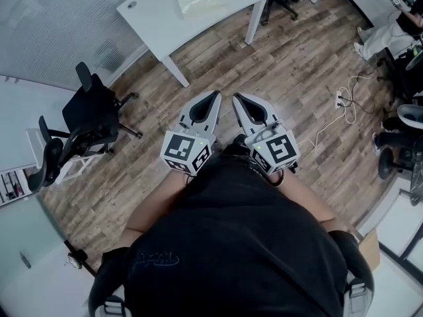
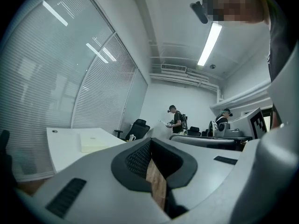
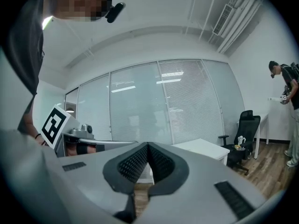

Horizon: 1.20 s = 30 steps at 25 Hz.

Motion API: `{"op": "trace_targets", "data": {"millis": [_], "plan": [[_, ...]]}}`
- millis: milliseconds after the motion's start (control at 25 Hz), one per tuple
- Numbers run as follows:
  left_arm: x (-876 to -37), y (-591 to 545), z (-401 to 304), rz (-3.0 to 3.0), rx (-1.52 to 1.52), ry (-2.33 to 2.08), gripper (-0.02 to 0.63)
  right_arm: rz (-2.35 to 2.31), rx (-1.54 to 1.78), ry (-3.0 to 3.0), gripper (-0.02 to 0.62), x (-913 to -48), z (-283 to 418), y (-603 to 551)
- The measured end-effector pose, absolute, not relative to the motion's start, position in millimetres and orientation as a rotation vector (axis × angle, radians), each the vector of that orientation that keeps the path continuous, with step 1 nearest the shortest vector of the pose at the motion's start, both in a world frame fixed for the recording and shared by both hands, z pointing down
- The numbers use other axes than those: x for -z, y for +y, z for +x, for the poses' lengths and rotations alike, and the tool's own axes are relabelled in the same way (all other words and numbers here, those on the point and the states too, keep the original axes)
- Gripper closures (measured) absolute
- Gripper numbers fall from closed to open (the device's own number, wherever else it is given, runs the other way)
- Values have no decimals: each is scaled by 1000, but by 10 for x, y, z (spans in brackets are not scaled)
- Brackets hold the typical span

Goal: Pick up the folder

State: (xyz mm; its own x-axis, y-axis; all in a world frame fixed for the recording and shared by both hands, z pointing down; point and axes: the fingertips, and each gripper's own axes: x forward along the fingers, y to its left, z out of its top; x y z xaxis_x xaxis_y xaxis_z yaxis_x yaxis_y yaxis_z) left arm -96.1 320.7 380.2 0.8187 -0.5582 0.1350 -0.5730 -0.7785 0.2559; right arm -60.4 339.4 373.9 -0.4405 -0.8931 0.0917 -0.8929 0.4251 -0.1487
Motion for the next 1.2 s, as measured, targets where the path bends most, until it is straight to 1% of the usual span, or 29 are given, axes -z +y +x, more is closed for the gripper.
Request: {"op": "trace_targets", "data": {"millis": [200,520,960,1200], "plan": [[-3728,3013,-476,2705,-55,-897,594,-1615,254,2679,574,-3635,-129,3168],[-3695,2907,21,2731,-68,-879,594,-1592,210,2701,574,-3586,253,3084],[-3793,2545,249,2726,-81,-836,594,-1653,259,2669,574,-3693,521,2751],[-3842,2140,180,2721,-89,-833,594,-1655,292,2663,574,-3767,454,2354]]}}
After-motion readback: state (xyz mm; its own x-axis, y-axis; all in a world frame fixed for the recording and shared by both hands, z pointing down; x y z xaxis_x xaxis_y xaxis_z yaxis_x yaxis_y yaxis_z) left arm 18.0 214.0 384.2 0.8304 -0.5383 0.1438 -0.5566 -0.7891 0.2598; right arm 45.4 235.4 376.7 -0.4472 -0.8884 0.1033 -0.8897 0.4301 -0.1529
